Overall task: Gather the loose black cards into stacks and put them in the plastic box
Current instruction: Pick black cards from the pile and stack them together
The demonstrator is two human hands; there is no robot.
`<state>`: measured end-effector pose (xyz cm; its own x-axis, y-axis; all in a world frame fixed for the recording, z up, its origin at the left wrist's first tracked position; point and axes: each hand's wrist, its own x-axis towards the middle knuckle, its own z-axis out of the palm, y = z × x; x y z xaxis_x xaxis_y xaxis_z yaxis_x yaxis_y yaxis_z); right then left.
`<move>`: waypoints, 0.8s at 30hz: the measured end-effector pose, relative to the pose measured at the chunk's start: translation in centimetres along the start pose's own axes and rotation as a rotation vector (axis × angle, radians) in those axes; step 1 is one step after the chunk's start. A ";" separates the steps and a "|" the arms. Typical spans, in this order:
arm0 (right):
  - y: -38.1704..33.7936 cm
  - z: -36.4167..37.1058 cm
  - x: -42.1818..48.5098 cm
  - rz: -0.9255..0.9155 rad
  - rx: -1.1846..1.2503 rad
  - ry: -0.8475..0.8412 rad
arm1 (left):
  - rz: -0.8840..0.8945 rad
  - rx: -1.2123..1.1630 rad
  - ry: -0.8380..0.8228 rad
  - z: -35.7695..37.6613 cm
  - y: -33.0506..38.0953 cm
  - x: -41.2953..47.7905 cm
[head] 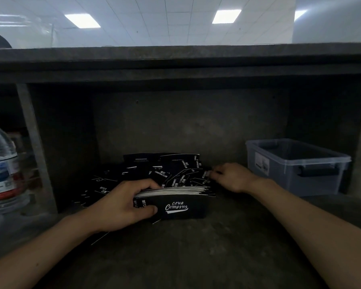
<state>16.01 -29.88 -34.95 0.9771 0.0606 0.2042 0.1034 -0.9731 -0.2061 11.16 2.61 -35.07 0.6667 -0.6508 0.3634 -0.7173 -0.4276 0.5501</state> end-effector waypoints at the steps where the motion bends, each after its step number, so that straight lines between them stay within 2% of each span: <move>1: 0.0 -0.3 -0.1 -0.005 -0.032 0.044 | -0.001 0.001 0.002 0.0 0.0 0.0; 4: 0.1 -0.5 -0.4 -0.004 -0.046 0.147 | -0.002 -0.005 0.005 0.1 -0.1 0.0; 8: -0.7 0.2 -0.8 0.006 0.195 0.046 | -0.005 0.004 0.008 0.1 -0.1 0.0; 10: -1.0 0.5 -0.5 0.012 0.223 0.050 | -0.005 0.005 0.006 0.0 -0.2 0.0; 13: -1.0 -0.1 -0.1 0.095 0.270 0.099 | -0.006 -0.001 0.001 0.0 -0.2 0.0; 15: -0.7 -0.7 0.1 0.179 0.402 0.103 | -0.011 -0.006 -0.003 0.0 -0.2 0.0; 21: 0.5 -2.5 0.3 0.312 0.683 0.362 | -0.021 -0.021 -0.001 0.1 -0.2 -0.1; 24: 0.5 -3.2 0.4 0.314 0.921 0.481 | -0.029 -0.019 0.001 0.1 -0.2 -0.1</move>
<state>15.81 -31.08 -31.90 0.8296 -0.4509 0.3294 0.1574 -0.3771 -0.9127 11.26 2.71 -35.26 0.6876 -0.6373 0.3479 -0.6935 -0.4345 0.5747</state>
